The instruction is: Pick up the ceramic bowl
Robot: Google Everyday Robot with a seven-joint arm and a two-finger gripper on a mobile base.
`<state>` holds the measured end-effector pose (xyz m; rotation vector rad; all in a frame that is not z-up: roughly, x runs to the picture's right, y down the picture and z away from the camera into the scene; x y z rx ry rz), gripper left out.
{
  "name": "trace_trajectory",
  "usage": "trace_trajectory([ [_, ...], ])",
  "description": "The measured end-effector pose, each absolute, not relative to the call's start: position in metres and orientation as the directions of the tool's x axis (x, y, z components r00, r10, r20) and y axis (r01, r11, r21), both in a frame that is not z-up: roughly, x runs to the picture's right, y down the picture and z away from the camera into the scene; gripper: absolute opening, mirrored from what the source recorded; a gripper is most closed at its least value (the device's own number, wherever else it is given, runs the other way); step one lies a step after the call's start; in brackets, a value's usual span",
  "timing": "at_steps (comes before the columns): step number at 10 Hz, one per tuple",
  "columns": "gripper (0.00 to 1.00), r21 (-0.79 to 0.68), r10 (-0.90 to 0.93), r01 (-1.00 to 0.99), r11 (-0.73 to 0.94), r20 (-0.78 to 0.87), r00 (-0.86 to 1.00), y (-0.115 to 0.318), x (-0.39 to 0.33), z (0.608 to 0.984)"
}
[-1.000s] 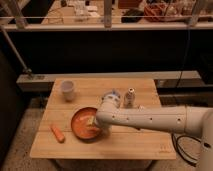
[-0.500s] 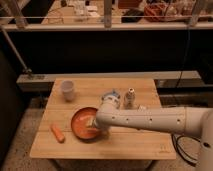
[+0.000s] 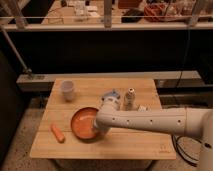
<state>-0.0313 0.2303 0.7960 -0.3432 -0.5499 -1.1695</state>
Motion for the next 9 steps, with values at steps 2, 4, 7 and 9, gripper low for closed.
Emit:
trace_trajectory([
  [2, 0.19, 0.038, -0.772, 0.933, 0.359, 0.574, 0.273, 0.233, -0.032, 0.794],
  [4, 0.03, 0.053, -0.783, 0.936, 0.347, 0.566, 0.258, 0.223, -0.03, 0.783],
  [7, 0.01, 0.082, -0.797, 0.942, 0.325, 0.56, 0.226, 0.201, -0.029, 0.757],
  [9, 0.01, 0.091, -0.798, 0.943, 0.319, 0.562, 0.216, 0.198, -0.03, 0.754],
])
